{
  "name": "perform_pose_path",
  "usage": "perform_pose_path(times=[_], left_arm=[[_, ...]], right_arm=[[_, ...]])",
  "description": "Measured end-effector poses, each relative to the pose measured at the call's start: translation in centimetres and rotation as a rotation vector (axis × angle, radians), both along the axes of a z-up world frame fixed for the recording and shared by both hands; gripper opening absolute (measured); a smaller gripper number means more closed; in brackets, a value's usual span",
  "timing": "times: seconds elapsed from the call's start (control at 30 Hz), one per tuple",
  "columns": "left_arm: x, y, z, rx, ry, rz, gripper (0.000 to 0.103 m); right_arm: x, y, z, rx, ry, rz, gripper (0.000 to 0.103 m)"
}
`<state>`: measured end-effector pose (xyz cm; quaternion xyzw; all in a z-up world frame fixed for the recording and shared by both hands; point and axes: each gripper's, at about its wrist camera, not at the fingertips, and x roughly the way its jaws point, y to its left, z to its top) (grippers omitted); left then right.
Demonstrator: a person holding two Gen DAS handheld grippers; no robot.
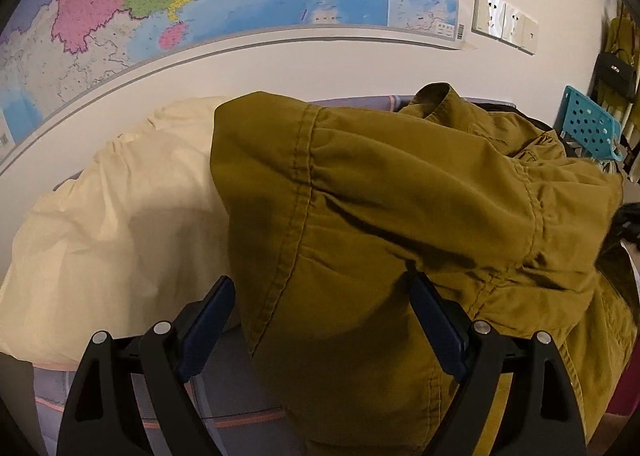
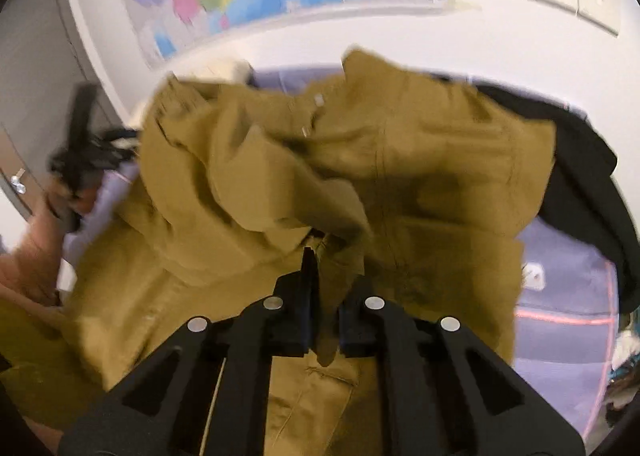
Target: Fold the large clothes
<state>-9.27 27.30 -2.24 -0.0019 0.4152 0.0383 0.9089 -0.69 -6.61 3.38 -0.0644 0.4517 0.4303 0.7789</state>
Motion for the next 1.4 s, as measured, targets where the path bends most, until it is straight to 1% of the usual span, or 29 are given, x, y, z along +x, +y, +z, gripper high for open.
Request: perform_pose_path(times=[0.1, 0.13, 0.2, 0.23, 0.3, 0.37, 0.43, 0.47, 0.5, 0.53, 0.57, 0.6, 0.67, 0.73, 0.77, 0.8, 0.9, 0.97, 1.0, 1.07, 1.1, 1.17, 1.2, 1.23, 1.27, 1.3, 1.33, 1.37, 1.4], left_arm=[[0.1, 0.0, 0.3, 0.0, -0.01, 0.002, 0.086], [0.3, 0.0, 0.4, 0.002, -0.013, 0.008, 0.086], [1.0, -0.1, 0.5, 0.006, -0.015, 0.018, 0.086], [1.4, -0.1, 0.5, 0.015, -0.015, 0.031, 0.086], [2.4, 0.0, 0.1, 0.04, -0.009, 0.07, 0.086], [3.1, 0.1, -0.4, 0.028, 0.003, 0.081, 0.086], [3.9, -0.1, -1.5, 0.089, 0.028, 0.112, 0.086], [4.2, -0.3, -2.0, 0.115, 0.038, 0.119, 0.086], [4.4, -0.4, -2.3, 0.129, 0.043, 0.124, 0.086], [4.6, -0.4, -2.5, 0.147, 0.046, 0.128, 0.086], [4.6, -0.5, -2.6, 0.162, 0.044, 0.129, 0.086], [4.7, -0.6, -2.7, 0.172, 0.042, 0.129, 0.086], [4.7, -0.7, -2.8, 0.196, 0.036, 0.137, 0.086], [4.9, -0.9, -2.9, 0.216, 0.033, 0.148, 0.086], [5.1, -1.0, -3.0, 0.232, 0.029, 0.16, 0.086], [5.0, -1.0, -3.1, 0.238, 0.027, 0.168, 0.086], [5.4, -1.1, -3.1, 0.244, 0.018, 0.205, 0.084], [5.6, -1.1, -3.3, 0.265, 0.014, 0.221, 0.085], [5.8, -1.2, -3.5, 0.273, 0.018, 0.224, 0.085], [5.9, -1.6, -3.6, 0.307, 0.031, 0.227, 0.085], [5.8, -1.7, -3.5, 0.306, 0.03, 0.227, 0.085], [5.4, -1.6, -2.8, 0.274, 0.026, 0.227, 0.085], [5.0, -1.7, -2.3, 0.259, 0.014, 0.223, 0.085], [4.5, -2.0, -1.7, 0.249, -0.008, 0.21, 0.085], [3.8, -2.4, -1.0, 0.25, -0.029, 0.189, 0.085], [3.1, -3.1, -0.3, 0.254, -0.05, 0.164, 0.086], [2.5, -3.6, 0.1, 0.259, -0.07, 0.137, 0.086], [2.0, -4.2, 0.5, 0.263, -0.09, 0.104, 0.087], [1.6, -4.7, 0.7, 0.26, -0.098, 0.078, 0.088]], right_arm=[[0.6, -2.7, 3.7, 0.113, 0.042, -0.012, 0.007], [0.7, -3.3, 4.4, 0.135, 0.048, -0.012, 0.007], [1.5, -4.8, 6.0, 0.164, 0.061, -0.01, 0.006], [2.2, -5.5, 6.3, 0.151, 0.074, -0.032, 0.006], [3.4, -6.3, 5.3, 0.106, 0.124, -0.049, 0.006], [4.6, -6.5, 2.8, 0.021, 0.175, -0.097, 0.006], [5.0, -6.1, -0.1, -0.018, 0.243, -0.099, 0.012], [5.1, -5.9, -1.0, -0.036, 0.25, -0.111, 0.02], [5.1, -5.9, -1.5, -0.034, 0.252, -0.11, 0.034], [4.9, -5.9, -2.0, -0.002, 0.266, -0.098, 0.043], [4.6, -6.0, -2.3, 0.01, 0.268, -0.093, 0.065], [4.1, -6.0, -2.4, 0.003, 0.243, -0.095, 0.075], [3.3, -5.8, -2.6, 0.001, 0.204, -0.078, 0.073], [2.9, -5.5, -2.7, -0.009, 0.172, -0.088, 0.049], [2.9, -5.4, -2.8, 0.002, 0.176, -0.087, 0.021], [3.2, -5.6, -2.2, 0.032, 0.175, -0.1, 0.004], [4.1, -6.6, 0.6, 0.15, 0.111, -0.156, 0.003], [4.8, -6.8, 1.4, 0.161, 0.067, -0.178, 0.003], [5.4, -6.7, 1.0, 0.146, 0.068, -0.204, 0.003], [6.2, -5.8, -1.2, 0.06, 0.119, -0.22, 0.004], [6.6, -5.3, -2.7, 0.012, 0.15, -0.219, 0.006], [7.0, -5.0, -4.7, -0.002, 0.195, -0.231, 0.006], [7.2, -5.3, -5.1, 0.015, 0.204, -0.26, 0.007], [7.2, -5.8, -5.2, 0.049, 0.219, -0.277, 0.008], [7.0, -6.1, -5.1, 0.059, 0.218, -0.286, 0.017], [6.8, -6.4, -4.6, 0.058, 0.201, -0.301, 0.033], [6.3, -6.7, -3.7, 0.033, 0.146, -0.332, 0.043], [5.7, -7.0, -2.7, 0.0, 0.08, -0.365, 0.062], [4.8, -7.3, -1.3, -0.019, -0.004, -0.398, 0.065]])
